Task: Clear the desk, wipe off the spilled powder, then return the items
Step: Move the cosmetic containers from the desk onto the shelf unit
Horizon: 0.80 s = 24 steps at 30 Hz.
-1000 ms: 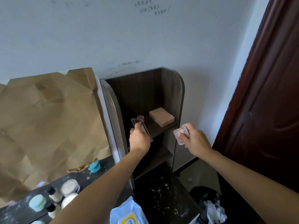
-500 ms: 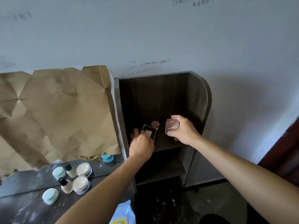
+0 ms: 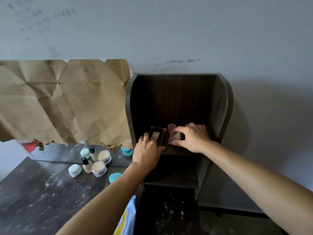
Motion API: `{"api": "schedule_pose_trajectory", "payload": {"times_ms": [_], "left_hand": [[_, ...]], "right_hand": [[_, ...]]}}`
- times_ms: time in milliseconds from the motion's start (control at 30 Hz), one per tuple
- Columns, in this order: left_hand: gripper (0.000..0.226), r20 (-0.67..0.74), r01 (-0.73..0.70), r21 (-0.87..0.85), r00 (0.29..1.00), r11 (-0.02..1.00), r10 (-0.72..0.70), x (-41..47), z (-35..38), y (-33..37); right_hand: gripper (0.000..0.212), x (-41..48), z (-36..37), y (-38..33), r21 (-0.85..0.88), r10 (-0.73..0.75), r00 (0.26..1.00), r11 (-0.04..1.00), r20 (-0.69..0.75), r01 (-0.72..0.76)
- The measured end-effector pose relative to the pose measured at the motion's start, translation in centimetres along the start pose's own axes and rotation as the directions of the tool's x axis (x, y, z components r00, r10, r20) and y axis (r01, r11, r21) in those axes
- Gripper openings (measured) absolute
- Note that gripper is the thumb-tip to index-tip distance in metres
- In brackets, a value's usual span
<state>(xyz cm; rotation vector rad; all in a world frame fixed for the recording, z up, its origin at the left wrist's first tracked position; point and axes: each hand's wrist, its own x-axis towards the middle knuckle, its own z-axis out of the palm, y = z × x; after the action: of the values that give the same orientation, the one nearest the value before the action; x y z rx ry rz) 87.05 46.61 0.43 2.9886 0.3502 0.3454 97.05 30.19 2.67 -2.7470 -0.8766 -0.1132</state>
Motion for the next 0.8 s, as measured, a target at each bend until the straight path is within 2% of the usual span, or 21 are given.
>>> {"api": "schedule_pose_trajectory", "payload": {"times_ms": [133, 167, 233, 367, 500, 567, 633, 700, 800], "left_hand": [[0.028, -0.071, -0.173, 0.045, 0.982, 0.984, 0.176, -1.4, 0.5, -1.1], [0.029, -0.085, -0.185, 0.038, 0.978, 0.982, 0.188, -1.8, 0.6, -1.4], [0.032, -0.091, -0.177, 0.029, 0.98, 0.984, 0.178, -2.0, 0.6, -2.0], [0.016, -0.074, -0.1, 0.033, 0.992, 0.994, 0.103, -1.6, 0.4, -2.0], [0.026, -0.081, -0.069, 0.076, 0.994, 0.995, 0.075, -1.0, 0.1, -1.1], [0.028, -0.086, -0.083, 0.045, 0.993, 0.996, 0.087, -1.2, 0.2, -1.3], [0.027, -0.133, -0.155, -0.025, 0.98, 0.988, 0.15, -2.0, 0.6, -2.3], [0.025, -0.217, -0.234, -0.074, 0.953, 0.97, 0.213, -3.5, 1.2, -3.9], [0.019, -0.273, -0.258, -0.04, 0.932, 0.965, 0.238, -6.4, 2.1, -7.4]], "right_hand": [[0.046, -0.4, 0.5, 0.8, -0.115, -0.097, 0.995, 0.989, -0.028, 0.093], [0.045, -0.5, 0.7, 0.7, -0.117, -0.104, 0.994, 0.988, -0.032, 0.1], [0.042, -0.7, 1.0, 0.6, -0.13, -0.105, 0.994, 0.986, -0.03, 0.1], [0.039, -0.9, 1.5, 0.6, -0.126, -0.116, 0.993, 0.986, -0.033, 0.111], [0.043, -1.0, 1.6, 0.7, -0.127, -0.135, 0.991, 0.983, -0.024, 0.131], [0.046, -1.5, 1.7, 0.7, -0.114, -0.135, 0.99, 0.985, -0.038, 0.13], [0.044, -2.4, 2.1, 0.2, -0.056, -0.148, 0.98, 0.988, -0.131, 0.142], [0.035, -3.4, 2.5, -0.7, 0.006, -0.188, 0.939, 0.98, -0.289, 0.198], [0.028, -4.9, 3.3, -3.2, 0.092, -0.247, 0.88, 0.947, -0.405, 0.308]]}}
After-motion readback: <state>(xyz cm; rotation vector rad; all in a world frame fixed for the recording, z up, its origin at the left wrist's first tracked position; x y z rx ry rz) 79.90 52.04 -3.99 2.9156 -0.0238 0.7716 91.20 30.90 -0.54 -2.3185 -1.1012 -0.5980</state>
